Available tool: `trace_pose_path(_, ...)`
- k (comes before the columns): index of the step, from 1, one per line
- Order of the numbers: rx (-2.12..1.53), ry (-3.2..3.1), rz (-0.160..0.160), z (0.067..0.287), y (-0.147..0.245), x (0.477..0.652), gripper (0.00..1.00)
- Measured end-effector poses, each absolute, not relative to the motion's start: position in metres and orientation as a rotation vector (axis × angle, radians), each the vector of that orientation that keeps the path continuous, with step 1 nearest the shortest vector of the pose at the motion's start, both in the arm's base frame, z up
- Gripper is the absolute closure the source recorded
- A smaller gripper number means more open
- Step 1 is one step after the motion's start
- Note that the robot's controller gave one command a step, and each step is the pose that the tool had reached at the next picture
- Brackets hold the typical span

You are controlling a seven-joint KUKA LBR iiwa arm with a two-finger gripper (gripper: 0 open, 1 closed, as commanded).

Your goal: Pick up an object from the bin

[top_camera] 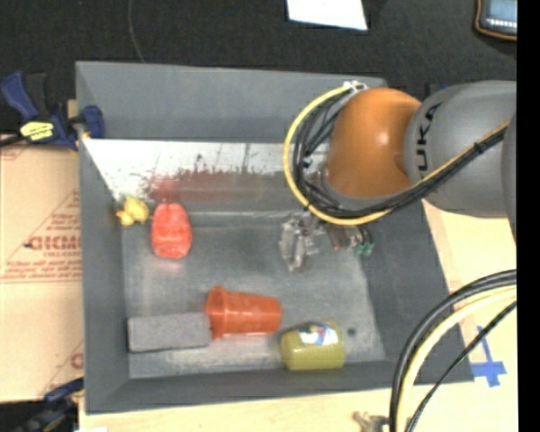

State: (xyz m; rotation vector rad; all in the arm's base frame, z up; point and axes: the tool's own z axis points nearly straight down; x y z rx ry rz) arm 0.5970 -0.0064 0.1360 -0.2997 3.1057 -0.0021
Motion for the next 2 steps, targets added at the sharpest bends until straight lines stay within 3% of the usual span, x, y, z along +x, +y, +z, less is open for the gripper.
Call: trace_pose_path(2, -0.298, 3.103, -0.004, 0.161, -0.007, 0.597, 1.0)
